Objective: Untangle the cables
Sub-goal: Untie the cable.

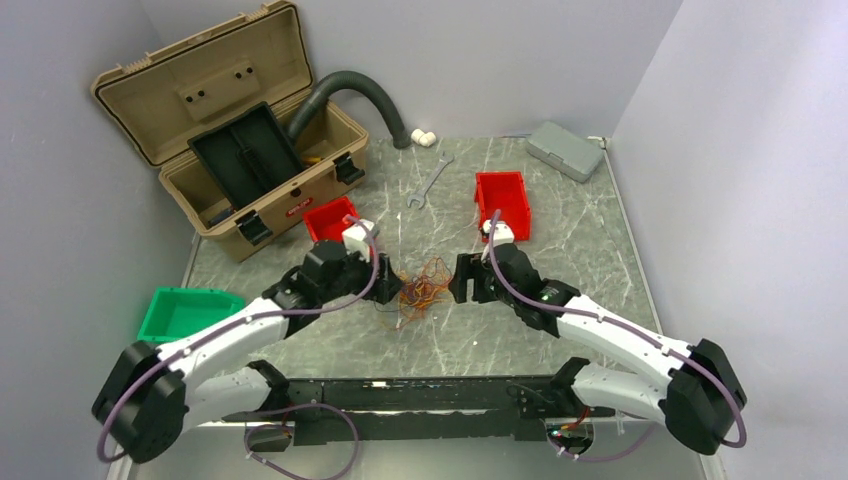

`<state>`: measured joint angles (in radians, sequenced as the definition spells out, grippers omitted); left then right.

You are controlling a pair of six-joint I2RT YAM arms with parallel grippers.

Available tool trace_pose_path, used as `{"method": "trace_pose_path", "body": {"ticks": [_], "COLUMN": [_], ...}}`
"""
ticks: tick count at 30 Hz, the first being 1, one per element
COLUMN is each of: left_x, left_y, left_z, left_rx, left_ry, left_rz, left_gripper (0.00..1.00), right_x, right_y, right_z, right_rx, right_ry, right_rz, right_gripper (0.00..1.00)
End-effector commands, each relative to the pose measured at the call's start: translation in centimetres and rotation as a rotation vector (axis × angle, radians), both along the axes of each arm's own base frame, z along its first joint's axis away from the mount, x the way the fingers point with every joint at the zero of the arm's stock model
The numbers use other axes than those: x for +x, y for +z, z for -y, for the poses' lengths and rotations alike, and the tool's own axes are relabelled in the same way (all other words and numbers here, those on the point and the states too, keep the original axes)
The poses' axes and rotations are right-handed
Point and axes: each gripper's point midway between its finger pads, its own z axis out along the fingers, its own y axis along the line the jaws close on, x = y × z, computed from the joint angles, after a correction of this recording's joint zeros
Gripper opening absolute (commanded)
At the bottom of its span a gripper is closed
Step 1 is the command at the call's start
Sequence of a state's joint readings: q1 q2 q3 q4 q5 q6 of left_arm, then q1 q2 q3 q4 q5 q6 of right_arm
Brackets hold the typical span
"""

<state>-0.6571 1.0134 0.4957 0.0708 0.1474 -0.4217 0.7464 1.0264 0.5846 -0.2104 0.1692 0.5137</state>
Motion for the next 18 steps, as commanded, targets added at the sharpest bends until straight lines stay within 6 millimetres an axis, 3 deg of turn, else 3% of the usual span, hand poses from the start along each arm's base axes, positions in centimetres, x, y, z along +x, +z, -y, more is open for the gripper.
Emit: {"method": "trace_pose_path", "body": {"ticks": [1, 7, 11, 13, 14, 16, 17, 18], "left_x": [0.8, 1.6, 2.3, 2.2, 2.1, 1.8, 1.7, 1.6], "left_y": [1.3, -2.2, -4.5, -5.7, -6.1, -6.5, -6.4, -6.0], "left_z": [3.5, 6.6, 7.6, 7.9, 8.1, 8.4, 8.5, 8.6], "left_rx": [0.012, 0.05, 0.088, 0.094, 0.09, 0.07, 0.054, 0.031], "left_ry": [-0.154, -0.271, -0.284, -0.297, -0.303, -0.319, -0.323, -0.327], "left_rz": [0.033, -0.103, -0.195, -0.232, -0.25, -0.272, -0.277, -0.275], "left_gripper": [0.81, 0.82, 0.74, 0.6, 0.47, 0.09, 0.0, 0.0], "right_x": [-0.5, 0.4, 1.1, 1.2, 1.4, 1.3, 1.1, 1.0], "right_y": [2.2, -0.3, -0.5, -0.4, -0.3, -0.3, -0.3, 0.1], "right_z": [-4.8, -6.6, -6.3, -5.4, -4.8, -3.9, -3.5, -3.1], "right_rx": [0.16, 0.175, 0.183, 0.187, 0.183, 0.179, 0.178, 0.182], "right_ry": [0.222, 0.237, 0.178, 0.13, 0.098, 0.064, 0.056, 0.049], "right_rz": [0.042, -0.004, 0.002, 0.019, 0.036, 0.052, 0.058, 0.071], "right_gripper": [0.8, 0.82, 0.82, 0.82, 0.82, 0.81, 0.81, 0.8]}}
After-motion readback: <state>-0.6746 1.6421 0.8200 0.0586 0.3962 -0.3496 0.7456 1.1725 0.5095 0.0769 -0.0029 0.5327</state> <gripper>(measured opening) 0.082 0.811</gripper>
